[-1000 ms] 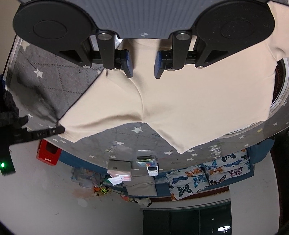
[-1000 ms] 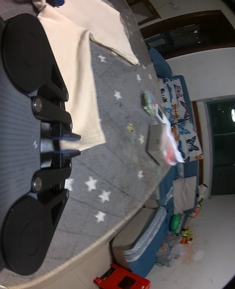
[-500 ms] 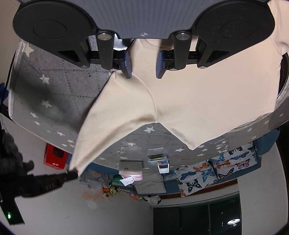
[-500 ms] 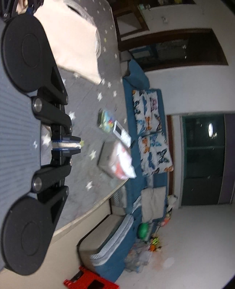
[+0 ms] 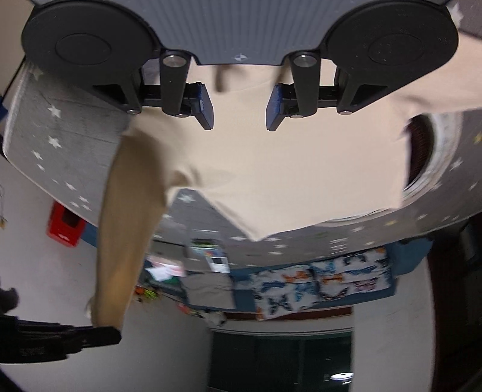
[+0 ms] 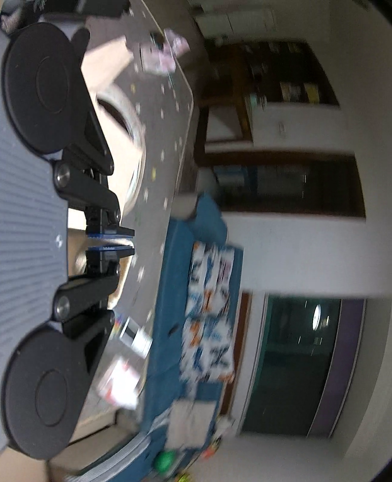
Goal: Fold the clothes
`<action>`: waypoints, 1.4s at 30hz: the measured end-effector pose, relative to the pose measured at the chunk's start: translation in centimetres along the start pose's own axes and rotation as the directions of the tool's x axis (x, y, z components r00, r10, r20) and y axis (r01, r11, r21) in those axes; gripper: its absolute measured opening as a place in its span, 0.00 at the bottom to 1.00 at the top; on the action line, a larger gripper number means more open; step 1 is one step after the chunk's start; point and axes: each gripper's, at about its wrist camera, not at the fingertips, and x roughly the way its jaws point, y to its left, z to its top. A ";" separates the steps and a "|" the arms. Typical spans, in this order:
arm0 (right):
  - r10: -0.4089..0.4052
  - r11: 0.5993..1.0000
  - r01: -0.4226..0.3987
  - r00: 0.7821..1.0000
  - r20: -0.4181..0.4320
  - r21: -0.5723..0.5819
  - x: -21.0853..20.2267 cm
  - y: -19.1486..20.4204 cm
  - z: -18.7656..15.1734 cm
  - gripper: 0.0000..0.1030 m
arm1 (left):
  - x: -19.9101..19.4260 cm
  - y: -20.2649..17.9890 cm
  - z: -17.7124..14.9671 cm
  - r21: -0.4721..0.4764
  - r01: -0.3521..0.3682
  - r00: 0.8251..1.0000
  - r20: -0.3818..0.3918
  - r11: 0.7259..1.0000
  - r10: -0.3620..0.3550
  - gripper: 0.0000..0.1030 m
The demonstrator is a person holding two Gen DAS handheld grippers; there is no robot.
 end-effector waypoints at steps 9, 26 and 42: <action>0.186 0.975 -0.197 0.976 -0.116 -0.100 6.2 9.6 -0.3 0.04 | -2.7 4.4 -2.4 -0.121 -0.083 0.996 0.003 0.989 0.084 0.41; 0.265 0.955 -0.290 0.929 -0.259 -0.064 10.5 13.1 -4.1 0.08 | -4.2 5.8 -3.7 -0.177 -0.118 0.993 -0.002 0.977 0.119 0.41; 0.045 0.995 -0.079 0.909 -0.413 -0.065 9.3 2.9 -9.8 0.11 | -3.1 6.2 -1.3 -0.184 -0.104 0.994 -0.002 0.978 0.105 0.42</action>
